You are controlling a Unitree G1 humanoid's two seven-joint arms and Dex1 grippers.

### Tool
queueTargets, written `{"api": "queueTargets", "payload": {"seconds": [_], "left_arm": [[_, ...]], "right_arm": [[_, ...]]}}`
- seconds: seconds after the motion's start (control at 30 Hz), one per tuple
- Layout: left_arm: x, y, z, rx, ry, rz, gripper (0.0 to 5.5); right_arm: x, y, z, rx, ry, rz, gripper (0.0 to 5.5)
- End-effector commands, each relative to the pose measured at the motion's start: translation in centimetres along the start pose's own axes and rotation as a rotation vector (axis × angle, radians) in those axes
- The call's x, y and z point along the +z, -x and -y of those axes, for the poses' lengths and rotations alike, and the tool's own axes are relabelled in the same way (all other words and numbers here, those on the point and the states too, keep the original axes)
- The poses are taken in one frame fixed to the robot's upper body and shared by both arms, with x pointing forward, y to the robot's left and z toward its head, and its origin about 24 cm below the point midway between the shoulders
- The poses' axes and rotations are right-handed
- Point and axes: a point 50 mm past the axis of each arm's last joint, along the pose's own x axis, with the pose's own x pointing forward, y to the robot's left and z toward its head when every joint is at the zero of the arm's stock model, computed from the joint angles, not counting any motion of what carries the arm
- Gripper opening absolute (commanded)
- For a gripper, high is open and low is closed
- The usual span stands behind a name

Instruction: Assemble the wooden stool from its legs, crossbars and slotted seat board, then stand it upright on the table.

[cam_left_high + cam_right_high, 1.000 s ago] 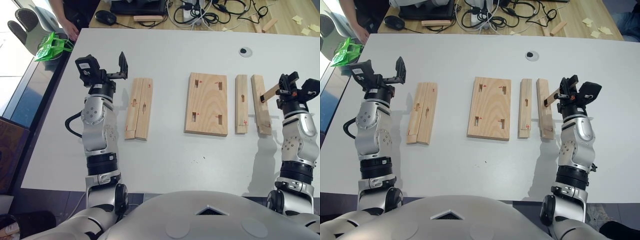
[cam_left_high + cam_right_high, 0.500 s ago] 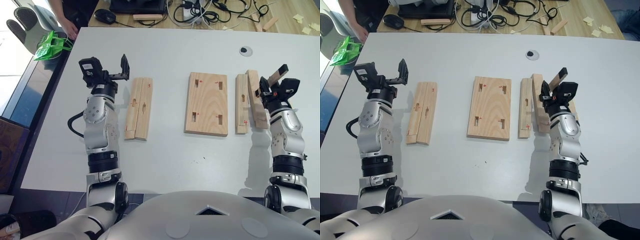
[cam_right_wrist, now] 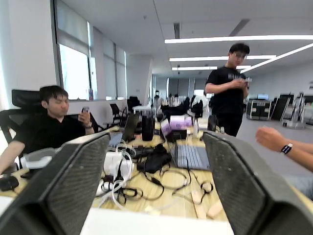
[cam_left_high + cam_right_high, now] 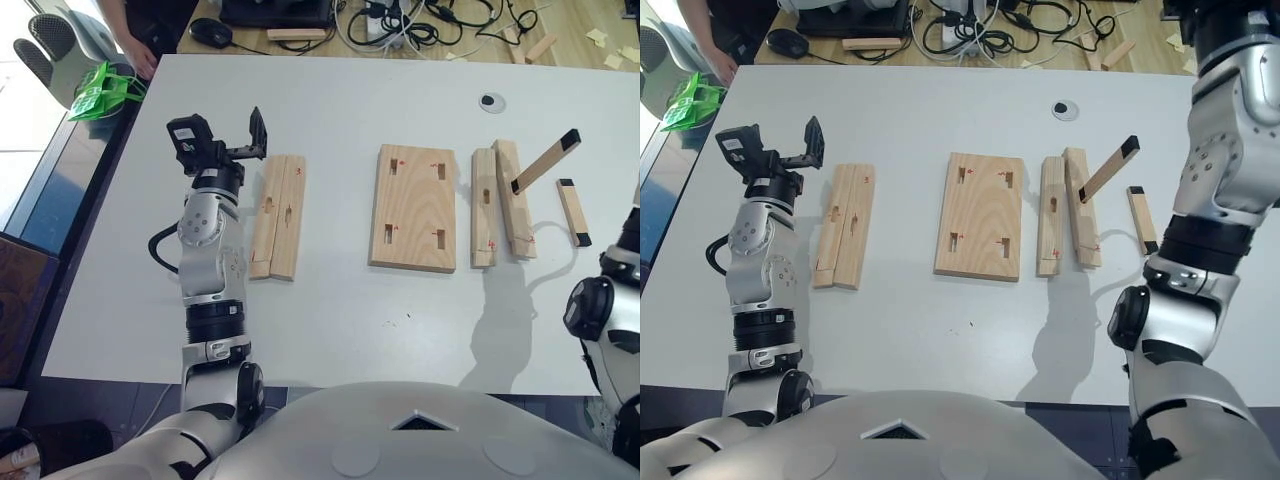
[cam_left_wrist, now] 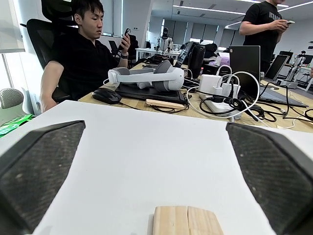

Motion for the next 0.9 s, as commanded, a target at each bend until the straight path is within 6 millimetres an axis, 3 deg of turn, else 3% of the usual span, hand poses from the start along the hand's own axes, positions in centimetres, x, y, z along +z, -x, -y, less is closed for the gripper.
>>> {"api": "queueTargets", "payload": {"seconds": [0.03,0.17,0.33,0.4,0.53,0.63,0.7,0.8,0.9], "left_arm": [[0.6,-0.2,0.5,-0.008,0.007,0.022,5.4],[0.9,-0.1,0.4,0.0,0.002,0.028,5.4],[0.8,-0.1,0.3,0.003,0.002,0.018,5.4],[0.7,-0.1,0.3,0.001,0.003,0.014,5.4],[0.7,-0.2,0.2,-0.001,0.002,0.013,5.4],[0.8,-0.2,0.2,0.005,-0.001,0.017,5.4],[0.8,-0.2,0.2,0.004,-0.005,0.017,5.4],[0.7,-0.1,0.2,0.004,-0.007,0.017,5.4],[0.7,-0.1,0.2,0.005,-0.005,0.016,5.4]], "right_arm": [[-9.7,3.0,0.4,-0.072,-0.118,-0.453,3.52],[-12.4,5.0,0.5,-0.124,-0.17,-0.573,3.52],[-10.9,3.6,-0.1,-0.095,-0.15,-0.457,3.52],[-9.4,2.9,-0.4,-0.075,-0.124,-0.358,3.52],[-4.1,1.5,-2.4,-0.012,-0.093,-0.132,3.52],[0.5,0.9,-5.1,0.101,-0.089,0.006,3.52],[1.5,0.9,-6.9,0.193,-0.091,0.003,3.52],[-0.2,1.8,-8.9,0.319,-0.076,-0.165,3.52],[-4.0,3.2,-8.8,0.308,-0.047,-0.405,3.52]]}}
